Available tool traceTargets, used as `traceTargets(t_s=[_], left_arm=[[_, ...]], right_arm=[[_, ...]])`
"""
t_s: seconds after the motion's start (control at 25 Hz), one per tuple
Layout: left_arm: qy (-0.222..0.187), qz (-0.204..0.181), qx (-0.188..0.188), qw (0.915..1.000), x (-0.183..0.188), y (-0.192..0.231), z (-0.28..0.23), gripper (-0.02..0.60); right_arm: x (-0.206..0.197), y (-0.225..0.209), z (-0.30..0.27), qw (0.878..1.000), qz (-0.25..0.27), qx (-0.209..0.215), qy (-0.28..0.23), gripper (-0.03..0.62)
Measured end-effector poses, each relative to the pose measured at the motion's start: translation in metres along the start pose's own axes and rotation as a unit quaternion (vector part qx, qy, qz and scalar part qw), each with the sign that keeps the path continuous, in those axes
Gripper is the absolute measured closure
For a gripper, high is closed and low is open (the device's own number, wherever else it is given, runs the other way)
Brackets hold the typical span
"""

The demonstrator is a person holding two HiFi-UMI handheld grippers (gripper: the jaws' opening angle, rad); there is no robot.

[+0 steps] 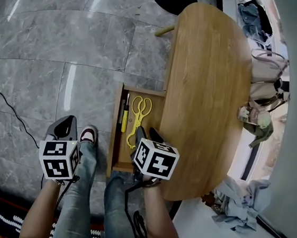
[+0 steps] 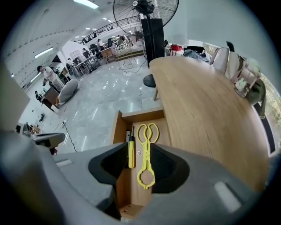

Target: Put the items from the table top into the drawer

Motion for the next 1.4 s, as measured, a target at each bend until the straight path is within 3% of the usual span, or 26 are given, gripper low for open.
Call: traceTargets(t_s=[0.32, 0.56, 0.68, 1.0, 1.2, 1.4], left_arm=[[-0.001, 0.000, 0.002, 1.0000, 0.006, 0.004, -0.003, 0.586], [-0.009, 0.001, -0.001, 1.0000, 0.027, -0.001, 0.013, 0.586], [-0.013, 0.008, -0.003, 0.9999, 0.048, -0.007, 0.030, 0.586], [-0.042, 0.027, -0.027, 0.9984, 0.124, -0.064, 0.119, 0.586], [-0.098, -0.024, -0.056, 0.9933, 0.196, -0.110, 0.166, 0.584], [-0.137, -0.071, -0.093, 0.9837, 0.244, -0.158, 0.235, 0.584]], right_arm=[[0.007, -0.002, 0.003, 1.000, 0.003, -0.004, -0.018, 0.448], [0.023, -0.013, 0.038, 0.999, -0.018, -0.009, -0.050, 0.486], [0.034, -0.033, 0.078, 0.997, -0.023, -0.030, -0.068, 0.588], [0.059, -0.079, 0.223, 0.987, -0.081, -0.048, -0.127, 0.588], [0.093, -0.092, 0.297, 0.967, -0.129, -0.023, -0.220, 0.588], [0.110, -0.114, 0.392, 0.948, -0.125, -0.025, -0.293, 0.588]])
Point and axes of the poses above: the fingertips, and each gripper's own axes: z backward along the fingers, y to its left, x out of its top, the point moved 2 cm from there along z, backward along the fingers, and after that the axes turned 5 degrees about -y, right-handed, at the moved point
